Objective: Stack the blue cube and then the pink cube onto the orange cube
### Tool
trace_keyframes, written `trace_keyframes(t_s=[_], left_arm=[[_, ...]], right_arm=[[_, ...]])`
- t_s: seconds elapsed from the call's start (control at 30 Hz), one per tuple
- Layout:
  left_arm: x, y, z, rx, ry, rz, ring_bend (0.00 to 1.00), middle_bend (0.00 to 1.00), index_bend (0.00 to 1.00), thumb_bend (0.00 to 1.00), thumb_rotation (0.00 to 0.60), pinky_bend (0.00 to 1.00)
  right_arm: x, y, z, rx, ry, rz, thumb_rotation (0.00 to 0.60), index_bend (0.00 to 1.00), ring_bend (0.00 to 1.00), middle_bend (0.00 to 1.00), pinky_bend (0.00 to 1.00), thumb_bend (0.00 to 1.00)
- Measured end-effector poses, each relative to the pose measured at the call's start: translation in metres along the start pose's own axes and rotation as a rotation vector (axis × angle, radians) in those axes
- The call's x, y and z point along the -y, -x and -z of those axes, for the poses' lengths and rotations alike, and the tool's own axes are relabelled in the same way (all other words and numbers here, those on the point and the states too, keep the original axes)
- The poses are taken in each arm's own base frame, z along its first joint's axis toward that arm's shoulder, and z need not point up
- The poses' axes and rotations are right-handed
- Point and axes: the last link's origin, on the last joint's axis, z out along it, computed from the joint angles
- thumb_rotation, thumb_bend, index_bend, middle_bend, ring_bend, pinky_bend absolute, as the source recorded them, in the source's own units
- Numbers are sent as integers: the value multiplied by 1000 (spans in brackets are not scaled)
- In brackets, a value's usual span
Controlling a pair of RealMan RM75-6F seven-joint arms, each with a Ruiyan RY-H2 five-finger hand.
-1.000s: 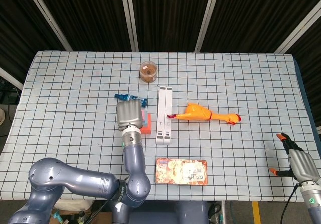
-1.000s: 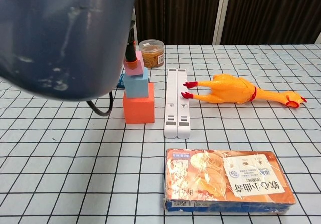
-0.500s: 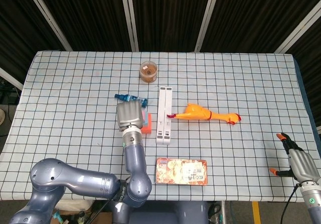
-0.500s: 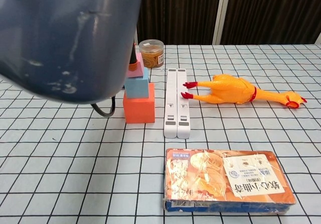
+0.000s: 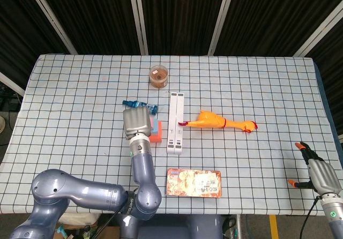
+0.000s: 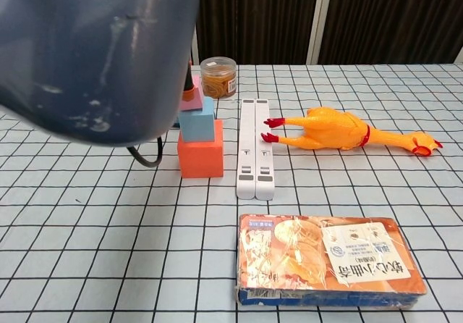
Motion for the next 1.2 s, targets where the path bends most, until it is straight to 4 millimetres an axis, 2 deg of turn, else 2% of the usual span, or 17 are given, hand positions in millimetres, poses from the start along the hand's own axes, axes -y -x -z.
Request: trace_keyframes(t_s=[0.53,1.2], left_arm=[[0,-1,2,1,17,-15,768,935,381,415,600,779],[-3,-3,7,-31,33,-41,767,932,359,415,600,779]], right_arm=[[0,0,0,5,1,0,600,72,146,46,253,41],[0,0,0,17,3,-3,600,71,146,46,253,41]])
